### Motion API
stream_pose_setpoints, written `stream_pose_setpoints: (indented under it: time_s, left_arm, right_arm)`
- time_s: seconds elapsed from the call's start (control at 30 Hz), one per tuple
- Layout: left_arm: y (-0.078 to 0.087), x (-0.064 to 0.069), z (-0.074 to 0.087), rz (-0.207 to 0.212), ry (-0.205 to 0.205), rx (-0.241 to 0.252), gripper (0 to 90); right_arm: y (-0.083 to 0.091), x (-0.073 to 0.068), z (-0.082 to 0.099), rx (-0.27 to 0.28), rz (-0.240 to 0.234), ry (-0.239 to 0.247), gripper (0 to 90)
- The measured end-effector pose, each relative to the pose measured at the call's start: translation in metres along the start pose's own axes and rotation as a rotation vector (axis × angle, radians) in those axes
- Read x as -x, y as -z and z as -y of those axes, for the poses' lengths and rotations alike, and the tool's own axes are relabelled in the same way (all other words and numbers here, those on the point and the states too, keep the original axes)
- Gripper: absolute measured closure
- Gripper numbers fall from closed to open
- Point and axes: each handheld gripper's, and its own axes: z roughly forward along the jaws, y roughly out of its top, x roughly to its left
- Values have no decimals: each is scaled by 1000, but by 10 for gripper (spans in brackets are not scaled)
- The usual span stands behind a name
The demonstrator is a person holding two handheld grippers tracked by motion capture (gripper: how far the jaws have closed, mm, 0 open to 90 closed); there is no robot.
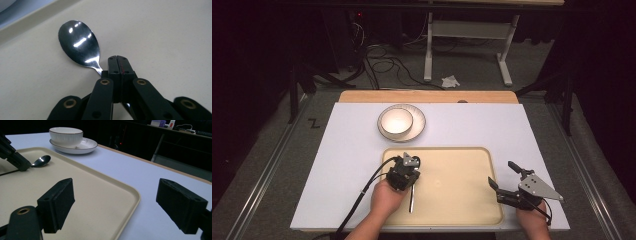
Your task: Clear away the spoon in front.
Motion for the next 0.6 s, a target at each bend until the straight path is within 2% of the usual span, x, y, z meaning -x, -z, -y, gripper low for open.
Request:
stream_pose_setpoints:
  time_s: [0.17, 0.6]
  left_arm:
    - [7, -11, 10, 17, 49, 18, 900]
    - [7, -19, 10, -17, 82, 33, 900]
  right_arm:
    - [-1, 0, 0, 3, -8, 8, 158]
    - [-1, -1, 0, -3, -1, 5, 158]
